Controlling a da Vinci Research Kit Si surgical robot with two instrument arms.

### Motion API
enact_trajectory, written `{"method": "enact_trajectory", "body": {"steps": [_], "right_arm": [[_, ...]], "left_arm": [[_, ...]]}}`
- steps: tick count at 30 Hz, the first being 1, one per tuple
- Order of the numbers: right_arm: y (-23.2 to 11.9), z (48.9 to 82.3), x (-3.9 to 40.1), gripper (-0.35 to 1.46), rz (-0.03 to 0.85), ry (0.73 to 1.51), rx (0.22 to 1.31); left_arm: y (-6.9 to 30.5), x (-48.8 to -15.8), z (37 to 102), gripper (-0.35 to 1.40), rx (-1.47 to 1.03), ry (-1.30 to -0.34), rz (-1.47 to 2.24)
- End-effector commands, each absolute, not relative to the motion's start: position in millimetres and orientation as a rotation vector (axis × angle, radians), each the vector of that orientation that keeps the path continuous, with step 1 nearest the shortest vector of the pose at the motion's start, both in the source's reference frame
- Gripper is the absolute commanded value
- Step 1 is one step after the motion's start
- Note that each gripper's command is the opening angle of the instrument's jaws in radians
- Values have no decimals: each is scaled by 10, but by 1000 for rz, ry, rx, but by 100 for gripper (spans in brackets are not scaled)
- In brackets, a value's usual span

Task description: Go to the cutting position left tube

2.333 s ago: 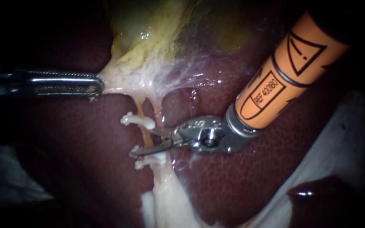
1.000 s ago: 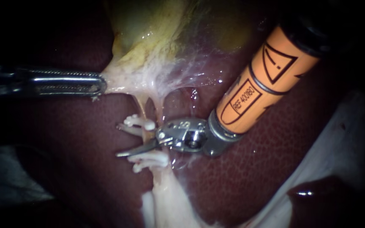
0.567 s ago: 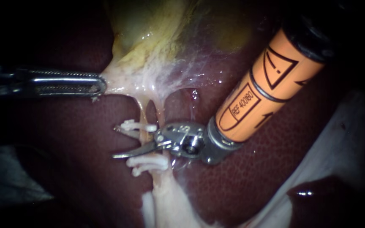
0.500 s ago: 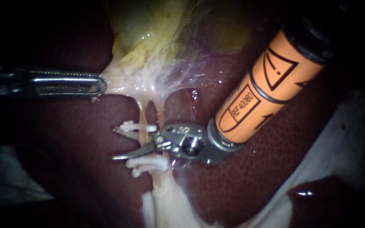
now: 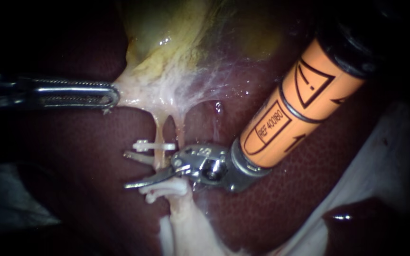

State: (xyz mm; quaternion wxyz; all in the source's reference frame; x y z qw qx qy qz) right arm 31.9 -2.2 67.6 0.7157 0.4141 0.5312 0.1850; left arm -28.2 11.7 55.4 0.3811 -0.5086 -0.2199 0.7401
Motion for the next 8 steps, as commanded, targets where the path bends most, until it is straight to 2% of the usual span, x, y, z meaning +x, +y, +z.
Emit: {"method": "enact_trajectory", "body": {"steps": [1,8], "right_arm": [[-22,676,319,127,409,1176,915],[-22,675,319,127,409,1176,915]], "left_arm": [[117,-282,554,-35,-1298,-562,1889],[117,-282,554,-35,-1298,-561,1889]]}}
